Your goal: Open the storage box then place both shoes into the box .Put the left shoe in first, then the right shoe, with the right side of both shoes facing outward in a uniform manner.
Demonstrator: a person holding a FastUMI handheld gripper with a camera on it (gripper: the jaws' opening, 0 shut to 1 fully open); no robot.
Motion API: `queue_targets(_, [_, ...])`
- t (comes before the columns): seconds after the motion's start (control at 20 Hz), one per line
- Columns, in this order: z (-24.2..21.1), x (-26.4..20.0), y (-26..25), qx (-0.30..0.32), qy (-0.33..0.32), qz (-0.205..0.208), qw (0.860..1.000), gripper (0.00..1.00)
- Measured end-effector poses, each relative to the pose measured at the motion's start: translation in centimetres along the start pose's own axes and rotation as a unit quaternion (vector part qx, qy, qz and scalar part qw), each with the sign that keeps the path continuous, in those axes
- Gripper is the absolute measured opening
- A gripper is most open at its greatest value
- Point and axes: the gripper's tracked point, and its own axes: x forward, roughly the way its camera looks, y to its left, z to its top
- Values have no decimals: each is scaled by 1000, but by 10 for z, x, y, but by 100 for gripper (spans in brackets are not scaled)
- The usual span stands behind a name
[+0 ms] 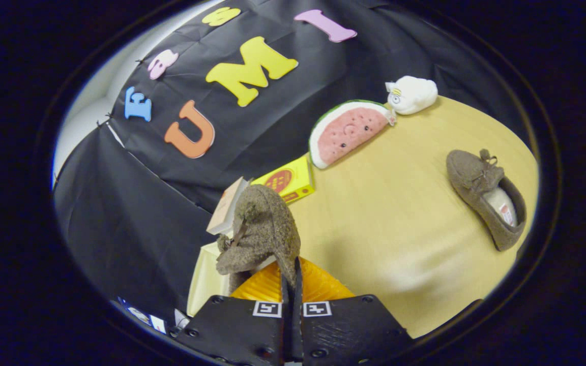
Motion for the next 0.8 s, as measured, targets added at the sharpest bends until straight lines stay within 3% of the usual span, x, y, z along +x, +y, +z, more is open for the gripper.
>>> queue_targets(0.2, [0,1,93,-15,-20,34,999,1])
queue_targets(0.45, [-41,40,153,-2,1,22,1000,1])
queue_targets(0.8, [-120,106,161,47,23,-44,998,1])
